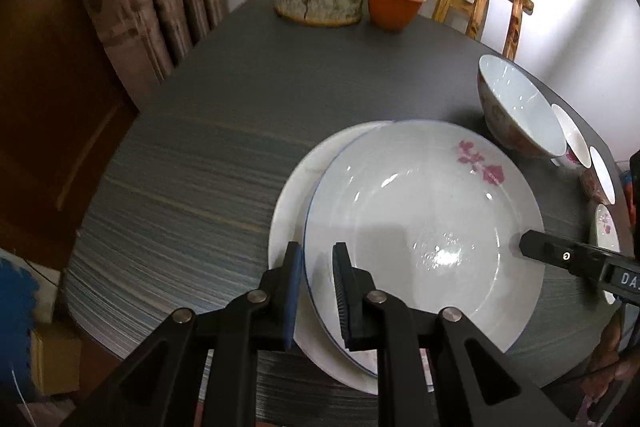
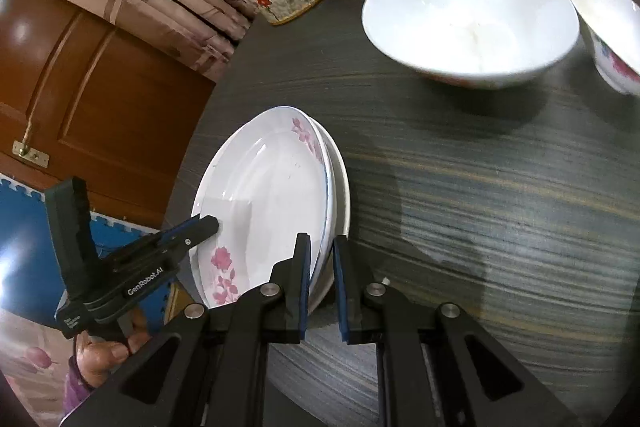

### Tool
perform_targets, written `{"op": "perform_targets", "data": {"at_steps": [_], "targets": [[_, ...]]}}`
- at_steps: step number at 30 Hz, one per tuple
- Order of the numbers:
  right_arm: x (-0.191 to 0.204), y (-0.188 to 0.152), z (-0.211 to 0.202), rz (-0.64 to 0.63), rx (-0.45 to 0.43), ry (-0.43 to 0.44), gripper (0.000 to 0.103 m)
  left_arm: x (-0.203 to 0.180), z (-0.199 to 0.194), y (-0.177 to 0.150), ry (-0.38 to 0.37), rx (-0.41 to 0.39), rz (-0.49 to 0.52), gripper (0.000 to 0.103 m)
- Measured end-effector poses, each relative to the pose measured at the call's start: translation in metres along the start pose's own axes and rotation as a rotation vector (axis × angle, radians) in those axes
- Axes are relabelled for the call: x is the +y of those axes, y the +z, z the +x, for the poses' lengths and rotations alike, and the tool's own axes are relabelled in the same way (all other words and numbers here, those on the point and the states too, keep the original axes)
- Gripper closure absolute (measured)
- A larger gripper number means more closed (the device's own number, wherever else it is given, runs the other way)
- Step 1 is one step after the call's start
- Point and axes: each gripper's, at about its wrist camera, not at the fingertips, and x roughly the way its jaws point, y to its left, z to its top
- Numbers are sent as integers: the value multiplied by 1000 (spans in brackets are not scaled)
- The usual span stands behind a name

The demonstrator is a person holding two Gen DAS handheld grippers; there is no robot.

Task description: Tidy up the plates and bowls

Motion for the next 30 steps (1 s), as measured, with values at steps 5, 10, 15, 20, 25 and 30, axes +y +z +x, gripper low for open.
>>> {"op": "perform_targets", "data": {"at_steps": [5, 10, 15, 20, 25, 30], "targets": [[4, -5, 0, -36, -12, -27, 91, -8, -12, 2, 34, -58, 26, 76], [11, -7, 0, -90, -26, -67, 90, -13, -18, 3, 21, -66, 20, 76], [11, -13, -2, -107, -45, -115, 88, -20, -22, 1, 18, -76, 44, 75], [11, -17, -11, -126, -75, -125, 87, -28, -19, -2, 9, -58, 54, 75], [2, -22, -35, -91, -114, -62, 87, -47, -27, -5, -43, -73, 93, 75], [-32, -56, -82, -18, -175, -25, 84, -86, -34, -10, -91, -67, 183, 75]]}}
